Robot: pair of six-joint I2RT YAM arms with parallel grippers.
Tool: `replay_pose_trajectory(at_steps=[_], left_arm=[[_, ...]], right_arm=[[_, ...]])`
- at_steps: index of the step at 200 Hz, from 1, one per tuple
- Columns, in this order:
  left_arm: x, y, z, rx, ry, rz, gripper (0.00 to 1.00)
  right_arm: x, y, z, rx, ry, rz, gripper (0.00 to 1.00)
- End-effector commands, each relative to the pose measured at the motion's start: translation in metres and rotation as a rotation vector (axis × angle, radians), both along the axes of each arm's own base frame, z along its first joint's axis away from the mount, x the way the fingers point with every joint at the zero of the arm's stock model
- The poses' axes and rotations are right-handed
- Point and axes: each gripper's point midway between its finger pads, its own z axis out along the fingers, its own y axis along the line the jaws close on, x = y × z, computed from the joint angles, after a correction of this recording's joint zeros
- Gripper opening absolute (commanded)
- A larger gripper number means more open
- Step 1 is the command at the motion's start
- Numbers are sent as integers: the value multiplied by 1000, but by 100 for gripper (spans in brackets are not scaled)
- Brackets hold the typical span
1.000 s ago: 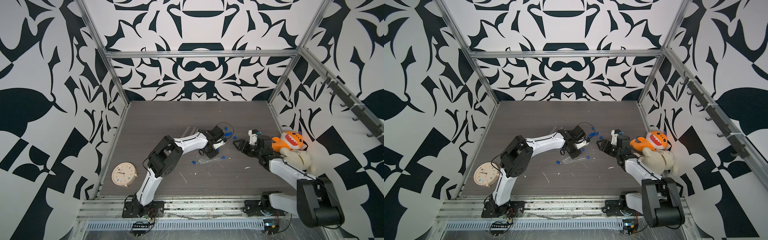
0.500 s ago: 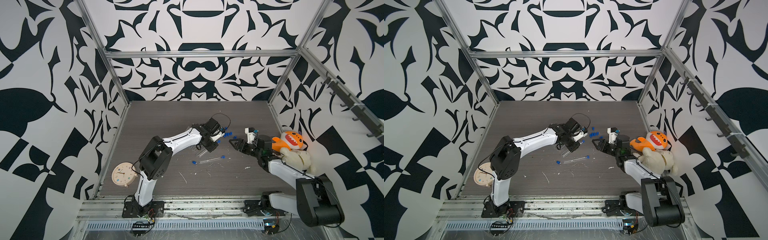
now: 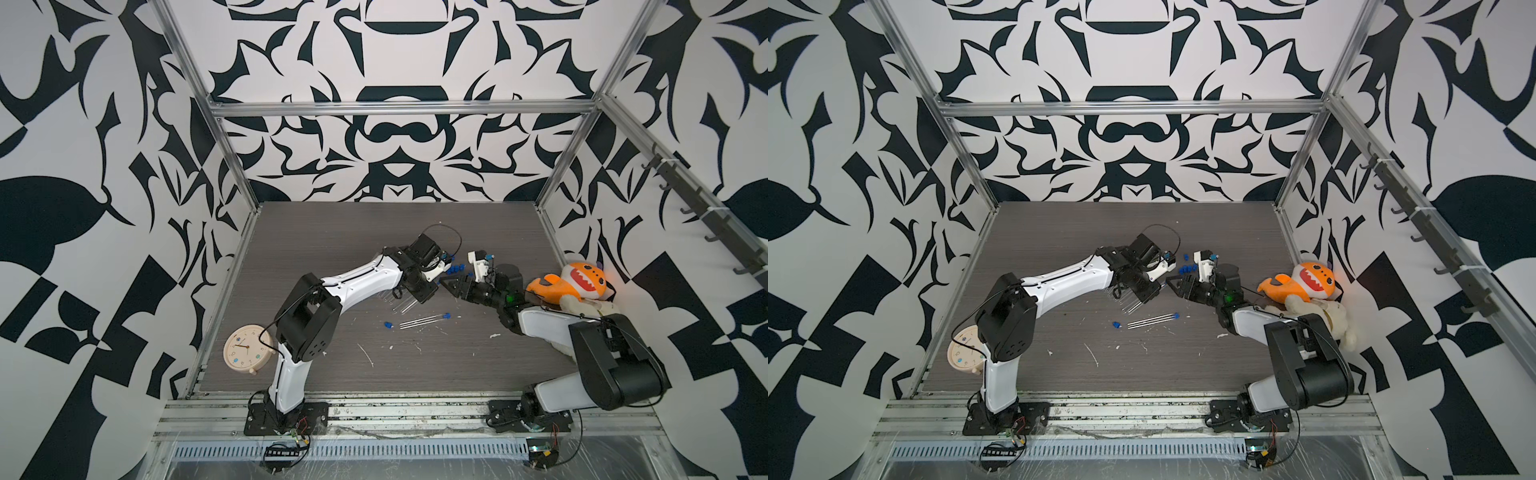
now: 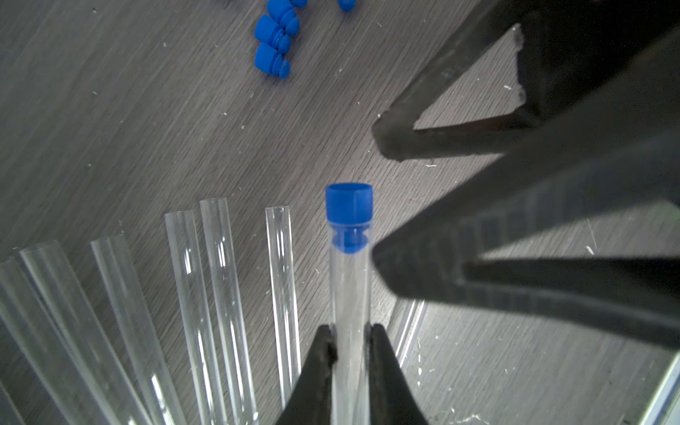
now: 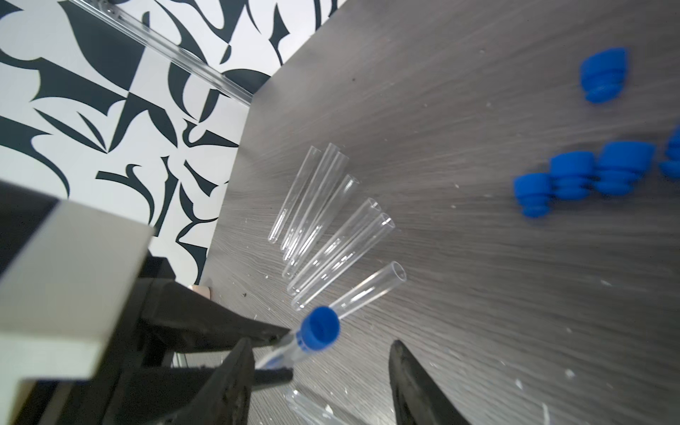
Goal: Remove stoppers from test tubes
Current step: Pick up the test tube at the center of the board, then open the stopper on the test tube.
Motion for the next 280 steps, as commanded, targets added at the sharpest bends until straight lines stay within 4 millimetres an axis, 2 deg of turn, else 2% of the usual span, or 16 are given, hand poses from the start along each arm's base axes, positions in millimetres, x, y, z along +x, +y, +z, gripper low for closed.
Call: replay_pose_trajectory(at_steps=[1,29,99,129,157,181,217,280], left_arm=[[1,-5,22,-49,-17,-2,8],[1,-5,24,-53,-21,-2,8],[0,-5,22,-52,-14,-6,7],[0,-4,22,-49,-15,-4,7],[0,-4,23,-51,-20,-4,7],[-1,-3,22,-47,-17,-8,7],[-2,-2,20,-42,-17,-6,7],[0,0,19,-33,-22,-3,6]], right_arm=[[13,10,26,49,-87,12,55],[17,11,22,47,-78,-1,49],[19,13,24,58,-83,-6,25],[20,14,25,60,-81,-5,24],[21,15,22,58,-73,-6,35],[22,15,23,59,-75,-8,36],[22,16,24,60,-77,-6,27],[22,16,26,54,-85,-9,4]])
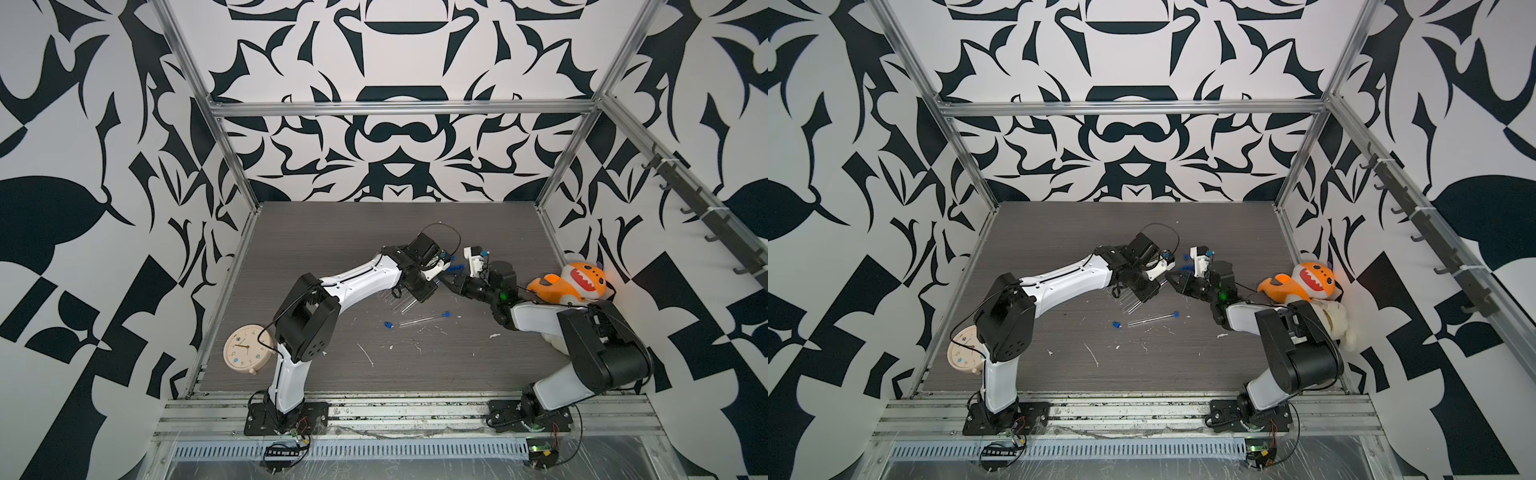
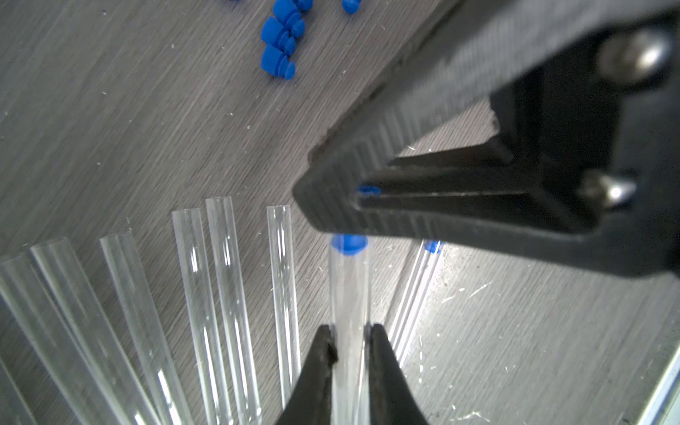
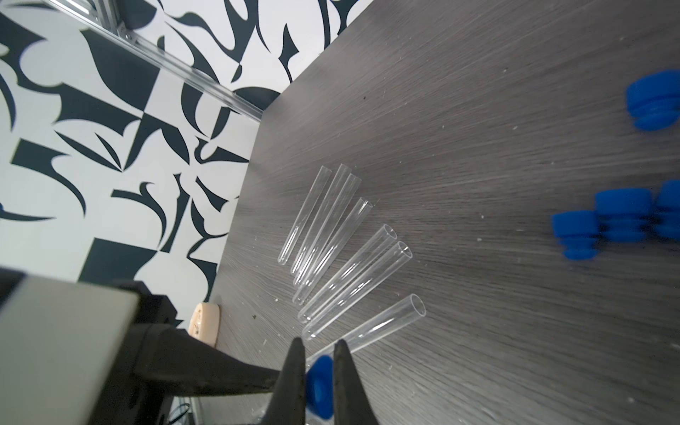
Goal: Remove stoppers from test tubes
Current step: Open the stopper on the test tube.
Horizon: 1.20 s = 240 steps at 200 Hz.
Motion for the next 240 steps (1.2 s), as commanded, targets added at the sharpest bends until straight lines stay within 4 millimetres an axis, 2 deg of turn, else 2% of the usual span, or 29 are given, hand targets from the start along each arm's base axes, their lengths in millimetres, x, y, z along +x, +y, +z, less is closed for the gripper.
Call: replay_pose_trajectory(at_steps=[1,14,53,69,83,101,121,155,193,240], left_arm=[[0,-2,17,-38,-21,-7,6],[0,-1,15,-28,-22,-8,5],[-1,2,12,-17,-25,-3,4],[-1,4,14,-19,-27,-2,4],[-1,4,17,-24,-33,-1,4],[-1,3,19,-29,-41,-4,4],[0,3,20,-31,-42,-7,3],[0,1,22,-36,-43,-7,3],[2,0,21,-36,-48,-3,2],[5,-4,22,-43,-49,0,1]], right_arm=[[6,5,23,14,-79,15,4],[7,5,25,12,-82,11,0],[8,3,25,-5,-80,5,0],[8,2,21,-20,-62,3,22],[5,3,18,-19,-55,11,35],[0,4,18,-11,-57,27,45],[-1,3,16,-14,-53,28,49],[1,6,20,-1,-60,35,46],[2,8,22,14,-66,48,27],[2,10,23,31,-66,54,26]])
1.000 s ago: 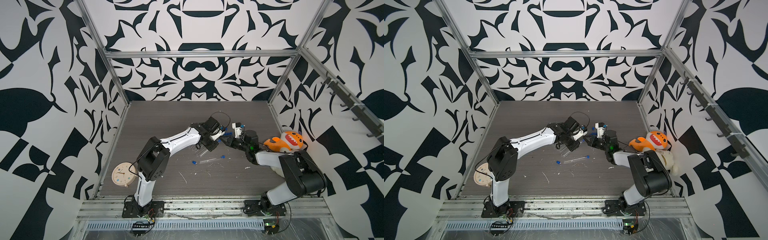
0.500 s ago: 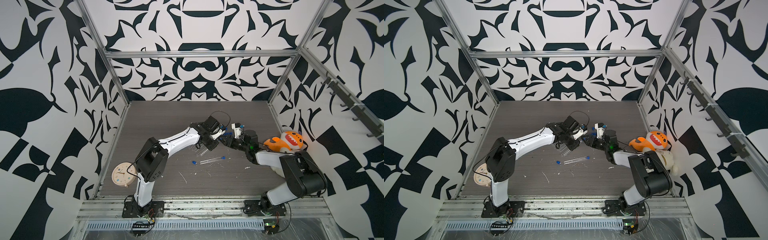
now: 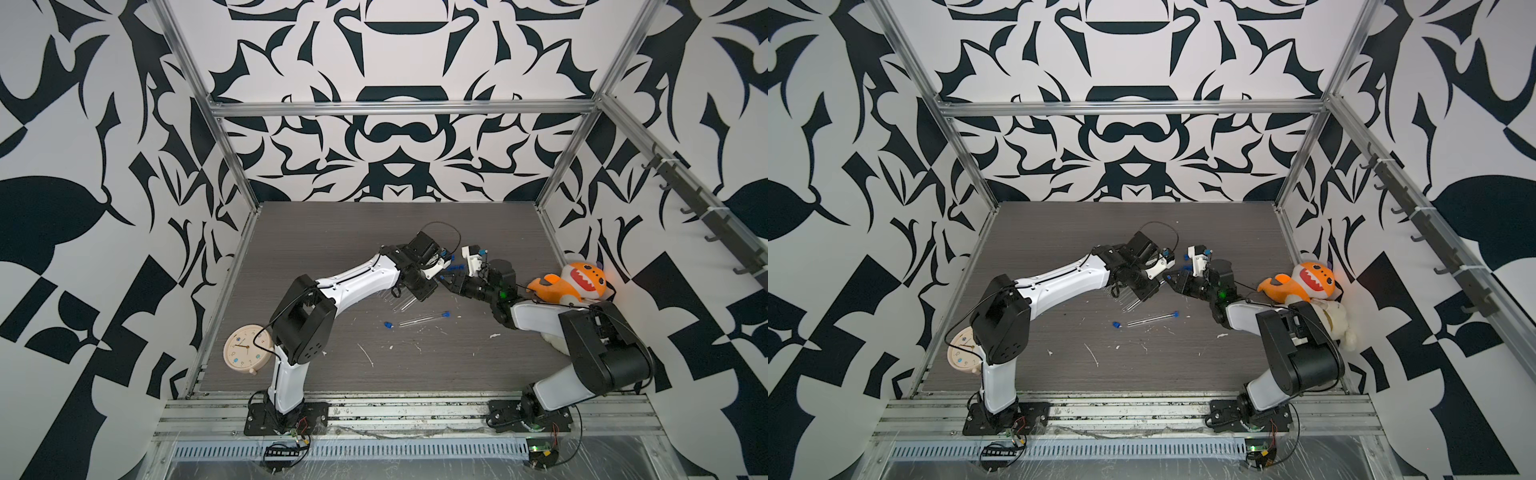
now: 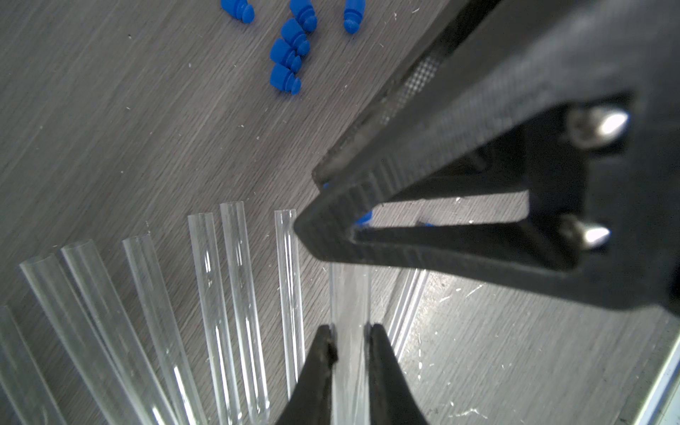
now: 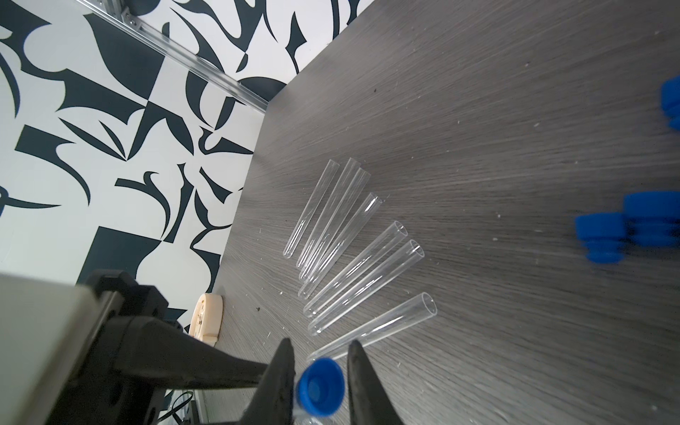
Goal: Remove stoppers from test tubes
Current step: Open the stopper on the test tube.
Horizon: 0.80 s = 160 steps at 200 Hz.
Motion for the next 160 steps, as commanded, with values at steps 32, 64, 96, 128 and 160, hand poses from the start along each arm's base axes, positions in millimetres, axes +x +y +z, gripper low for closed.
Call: replay_pose_trajectory(at_steps=[32,64,96,128,160], left_arm=[[3,-3,10,-17,-21,-3,0],[2,1,6,-3,-17,-1,0],[1,3,3,7,-16,1,0],[1,4,1,11,-18,0,0],[-1,6,-2,21,-13,-1,0]], right_arm=[[7,7,23,51,-72,19,13],[8,7,26,57,-77,17,0],[9,6,27,54,-78,11,0],[9,4,26,47,-81,-5,0],[14,-6,25,45,-71,-47,0]])
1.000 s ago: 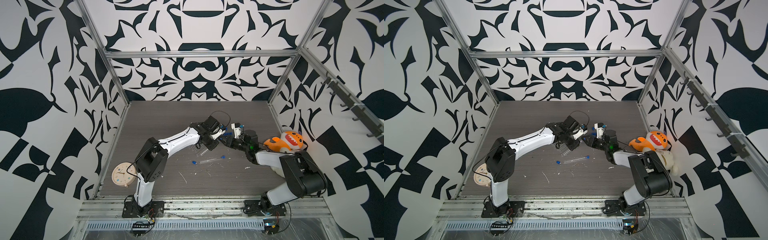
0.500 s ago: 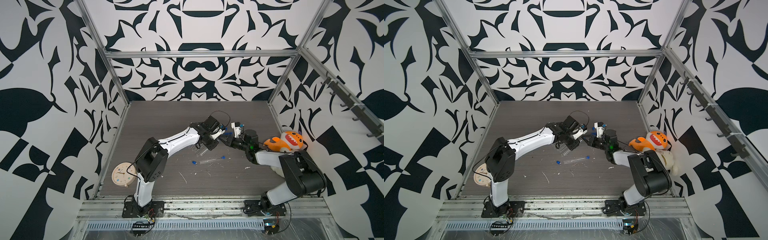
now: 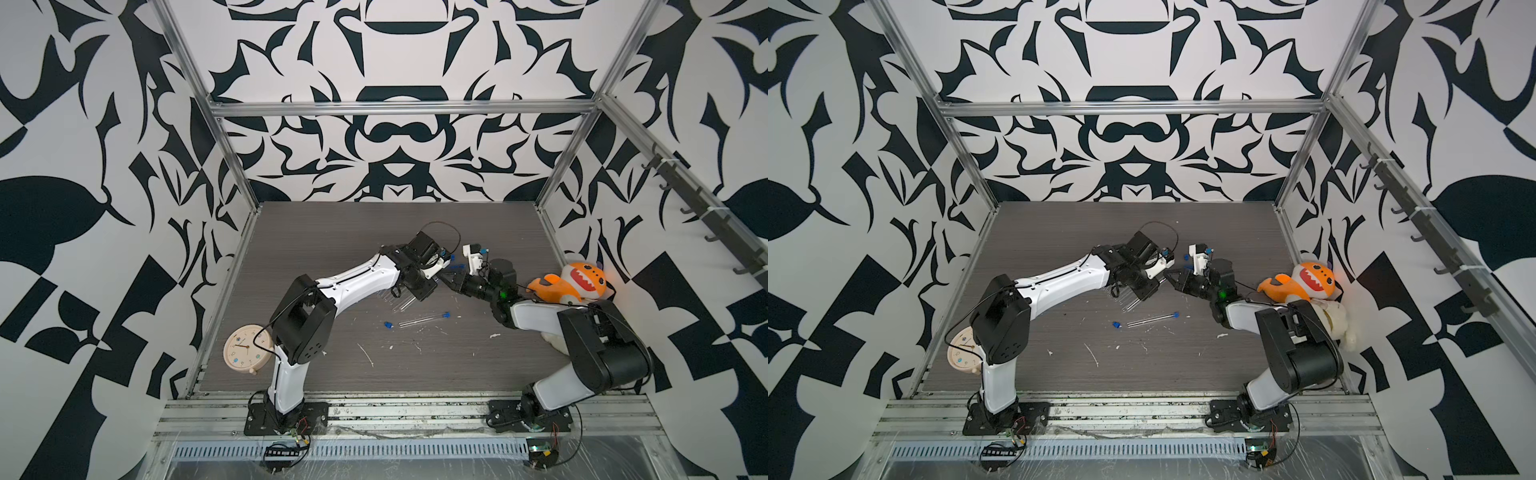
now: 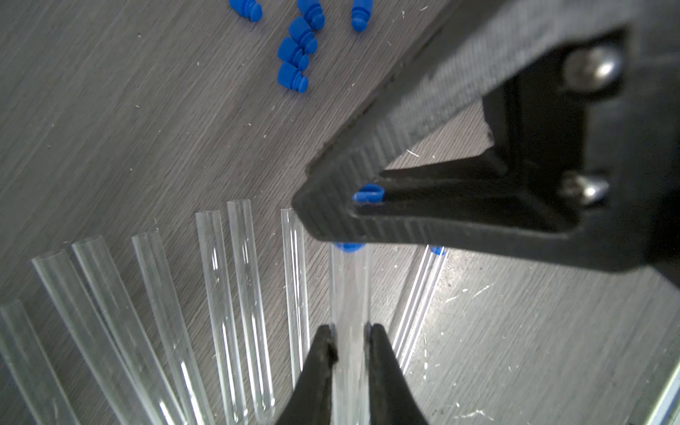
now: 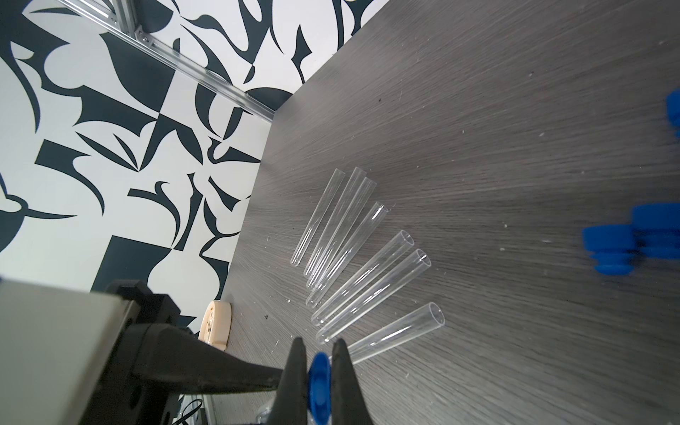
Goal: Remove stoppers from test tubes
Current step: Open the stopper on the test tube.
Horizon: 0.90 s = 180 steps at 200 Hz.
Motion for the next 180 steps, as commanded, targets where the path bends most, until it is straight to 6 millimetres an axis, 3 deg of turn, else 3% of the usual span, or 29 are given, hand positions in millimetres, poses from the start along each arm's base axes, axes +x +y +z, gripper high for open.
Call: replay_pose_trajectory(at_steps=[1,130,180], left_arm=[[-3,5,-1,10,-3,-8,0],[-9,9,-14,34,28,-23,0],[-10,11,-16,48,28,-28,0]], right_arm=[[9,-6,19,12,-67,-32,0],[29,-31,35,84,-79,-146,0],[34,-42,34,35,-82,-204,0]])
